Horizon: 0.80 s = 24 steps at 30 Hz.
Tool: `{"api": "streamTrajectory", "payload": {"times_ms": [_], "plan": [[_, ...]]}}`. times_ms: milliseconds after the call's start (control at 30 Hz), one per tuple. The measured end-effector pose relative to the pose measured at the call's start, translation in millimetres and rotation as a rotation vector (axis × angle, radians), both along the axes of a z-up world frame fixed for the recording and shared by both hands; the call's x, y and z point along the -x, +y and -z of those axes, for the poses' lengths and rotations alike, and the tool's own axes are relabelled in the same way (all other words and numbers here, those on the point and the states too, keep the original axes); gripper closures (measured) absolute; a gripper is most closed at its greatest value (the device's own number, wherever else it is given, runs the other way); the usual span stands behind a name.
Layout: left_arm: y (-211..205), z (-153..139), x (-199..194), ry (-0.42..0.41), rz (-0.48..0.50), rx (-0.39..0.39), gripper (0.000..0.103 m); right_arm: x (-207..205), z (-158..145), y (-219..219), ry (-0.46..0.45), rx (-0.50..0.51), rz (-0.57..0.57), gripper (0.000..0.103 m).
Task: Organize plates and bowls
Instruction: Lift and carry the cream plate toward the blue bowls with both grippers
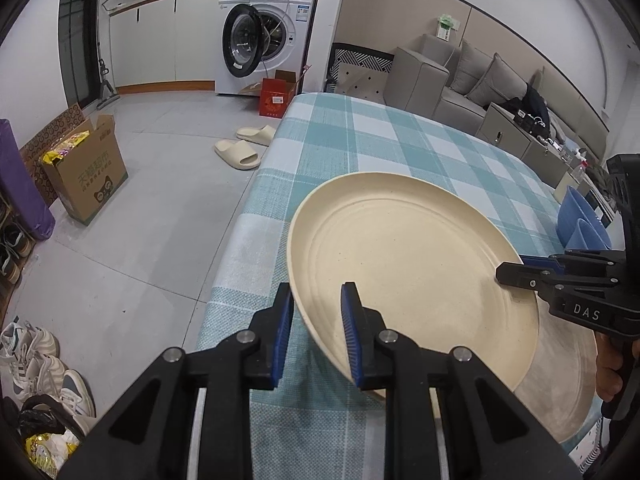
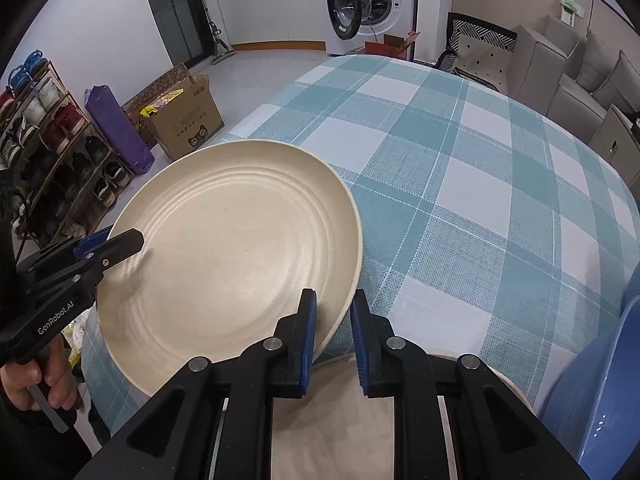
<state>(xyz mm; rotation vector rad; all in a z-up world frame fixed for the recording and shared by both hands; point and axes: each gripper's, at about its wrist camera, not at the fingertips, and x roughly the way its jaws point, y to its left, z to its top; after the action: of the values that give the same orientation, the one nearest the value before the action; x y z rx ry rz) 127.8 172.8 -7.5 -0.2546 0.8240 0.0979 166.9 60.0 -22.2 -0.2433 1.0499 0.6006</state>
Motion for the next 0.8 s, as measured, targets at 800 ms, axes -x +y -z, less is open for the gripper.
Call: {"api": "streamTrajectory", "payload": {"times_ms": [800], "plan": [[-43.7, -34.6, 10.7, -0.066, 0.118, -0.031, 0.081, 22.8, -38.8, -61.1, -0.046, -0.063, 0.072, 0.085]]}}
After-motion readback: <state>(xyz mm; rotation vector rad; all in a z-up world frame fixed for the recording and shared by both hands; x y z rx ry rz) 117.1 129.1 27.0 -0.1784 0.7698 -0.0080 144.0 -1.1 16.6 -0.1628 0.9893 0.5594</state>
